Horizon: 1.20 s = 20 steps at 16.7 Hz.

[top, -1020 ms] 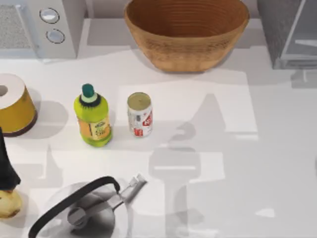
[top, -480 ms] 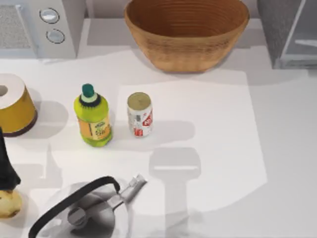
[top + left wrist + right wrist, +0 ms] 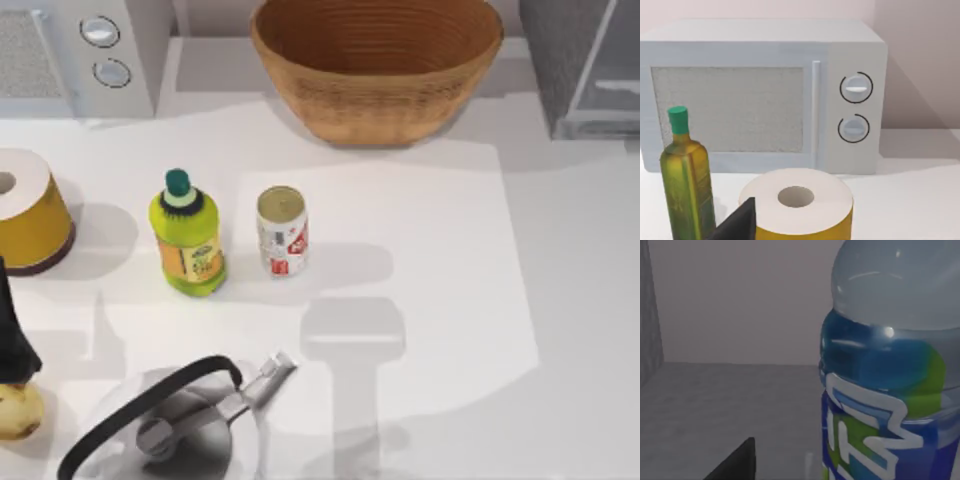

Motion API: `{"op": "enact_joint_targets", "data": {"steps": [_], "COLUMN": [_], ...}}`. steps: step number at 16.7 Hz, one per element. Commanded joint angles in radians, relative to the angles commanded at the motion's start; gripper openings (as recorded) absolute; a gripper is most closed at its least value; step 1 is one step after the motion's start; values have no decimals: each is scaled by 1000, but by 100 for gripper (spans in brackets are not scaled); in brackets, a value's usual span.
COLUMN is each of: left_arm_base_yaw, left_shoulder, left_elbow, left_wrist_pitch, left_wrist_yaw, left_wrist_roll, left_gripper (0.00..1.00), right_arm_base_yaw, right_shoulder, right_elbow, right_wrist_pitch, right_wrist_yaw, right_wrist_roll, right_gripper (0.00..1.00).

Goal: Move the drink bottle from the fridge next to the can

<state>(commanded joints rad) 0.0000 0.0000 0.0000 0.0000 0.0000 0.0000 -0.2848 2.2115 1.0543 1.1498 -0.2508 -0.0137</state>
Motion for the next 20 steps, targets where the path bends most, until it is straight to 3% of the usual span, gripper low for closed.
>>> {"op": "enact_joint_targets", "data": {"steps": [8,13,20], "left_arm_base_yaw": [0,0,0], "left_shoulder": [0,0,0], "left_elbow": [0,0,0], "left_wrist_pitch": [0,0,0], "left_wrist_yaw": [0,0,0], "left_wrist_roll": [0,0,0], "left_gripper": [100,100,100], "right_arm_base_yaw": [24,27,27], "right_shoulder": [128,142,142], "right_elbow": [257,286,286], "right_wrist_pitch": [-125,-142,-142], "right_wrist_yaw": [28,31,31], "right_wrist_roll": [-1,-1,-1], "right_gripper": [100,100,47]}}
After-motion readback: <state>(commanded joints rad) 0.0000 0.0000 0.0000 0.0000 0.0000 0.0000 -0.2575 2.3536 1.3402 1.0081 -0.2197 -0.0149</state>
